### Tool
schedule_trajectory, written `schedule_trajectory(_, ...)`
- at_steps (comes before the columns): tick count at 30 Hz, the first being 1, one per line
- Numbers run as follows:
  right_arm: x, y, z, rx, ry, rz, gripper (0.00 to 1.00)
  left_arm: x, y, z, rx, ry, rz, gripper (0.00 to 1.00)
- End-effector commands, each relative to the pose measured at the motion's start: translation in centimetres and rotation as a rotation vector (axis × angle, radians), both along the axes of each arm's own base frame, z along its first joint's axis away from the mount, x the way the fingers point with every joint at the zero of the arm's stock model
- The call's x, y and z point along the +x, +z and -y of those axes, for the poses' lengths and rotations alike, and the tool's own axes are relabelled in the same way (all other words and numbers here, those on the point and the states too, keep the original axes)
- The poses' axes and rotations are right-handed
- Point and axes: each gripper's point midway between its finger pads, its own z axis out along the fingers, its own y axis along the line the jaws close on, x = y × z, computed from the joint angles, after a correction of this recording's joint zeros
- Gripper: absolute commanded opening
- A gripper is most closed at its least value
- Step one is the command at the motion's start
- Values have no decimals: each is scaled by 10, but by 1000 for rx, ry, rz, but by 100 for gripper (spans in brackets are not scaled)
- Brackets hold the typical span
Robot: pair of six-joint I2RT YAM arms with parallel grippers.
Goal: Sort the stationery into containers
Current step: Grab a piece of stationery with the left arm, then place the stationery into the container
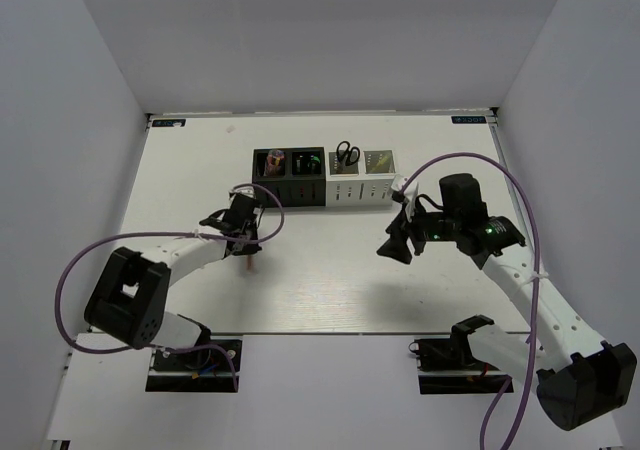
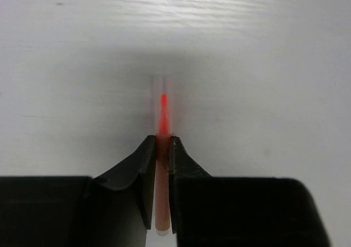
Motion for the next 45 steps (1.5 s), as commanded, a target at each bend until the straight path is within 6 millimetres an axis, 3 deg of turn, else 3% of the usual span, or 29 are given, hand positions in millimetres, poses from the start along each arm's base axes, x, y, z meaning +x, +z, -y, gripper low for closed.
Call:
schedule_trajectory(1, -1, 2, -2, 19, 22, 13, 66, -4, 51, 47, -136, -171, 25, 0)
schedule_trajectory(3, -1, 3, -2, 17, 27, 19, 15, -1, 76, 70, -202, -247, 61, 0)
schedule_trajectory(4, -1, 1, -1, 12, 22, 18, 0, 10, 110, 94, -247, -315, 134, 0)
schedule_trajectory(5, 3, -1, 1, -2, 0, 24, 0, 13, 121, 104, -270, -343, 152, 0)
schedule_trajectory(7, 19, -2, 7, -33, -74, 67, 0, 27, 163, 138, -346, -423, 238, 0)
schedule_trajectory(8, 35, -12, 22, -108, -177, 93, 10, 31, 173, 149, -369, -445, 265, 0)
schedule_trajectory(10, 56, -9, 33, -132, -300, 139, 67, 50, 207, 171, -431, -472, 367, 0)
schedule_trajectory(11, 70, -15, 53, -206, -418, 171, 87, 63, 232, 191, -498, -502, 460, 0)
schedule_trajectory(12, 77, -13, 57, -206, -455, 188, 90, 69, 233, 201, -517, -508, 477, 0)
schedule_trajectory(13, 80, -11, 61, -208, -480, 205, 85, 78, 247, 211, -551, -516, 545, 0)
schedule_trajectory(14, 82, -11, 65, -216, -502, 213, 52, 84, 260, 226, -587, -536, 590, 0)
schedule_trajectory(15, 85, -9, 70, -205, -545, 213, 1, 91, 255, 237, -601, -549, 592, 0)
schedule_trajectory(18, 93, -7, 83, -210, -626, 238, 0, 109, 266, 271, -642, -593, 633, 0)
schedule_trajectory(19, 95, -8, 86, -211, -645, 243, 0, 115, 283, 280, -660, -608, 668, 0)
schedule_trajectory(20, 98, -6, 88, -209, -658, 255, 0, 121, 271, 290, -650, -623, 648, 0)
schedule_trajectory(21, 101, -7, 94, -218, -694, 262, 0, 126, 272, 303, -647, -649, 656, 0)
schedule_trajectory(22, 102, -9, 97, -221, -708, 259, 0, 129, 288, 310, -658, -669, 697, 0)
schedule_trajectory(23, 102, -9, 99, -220, -718, 260, 0, 135, 276, 318, -648, -682, 686, 0)
schedule_trajectory(24, 102, -9, 98, -213, -713, 259, 0, 139, 282, 328, -649, -707, 720, 0)
schedule_trajectory(27, 102, -11, 99, -204, -716, 250, 0, 152, 271, 343, -634, -729, 742, 0)
schedule_trajectory(30, 102, -15, 99, -207, -717, 243, 0, 159, 277, 351, -635, -745, 782, 0)
schedule_trajectory(37, 100, -16, 93, -185, -687, 234, 0, 175, 243, 371, -588, -830, 804, 0)
schedule_trajectory(44, 99, -17, 92, -186, -677, 233, 0, 187, 207, 371, -517, -833, 794, 0)
schedule_trajectory(45, 98, -18, 92, -188, -673, 230, 0, 187, 209, 371, -515, -834, 796, 0)
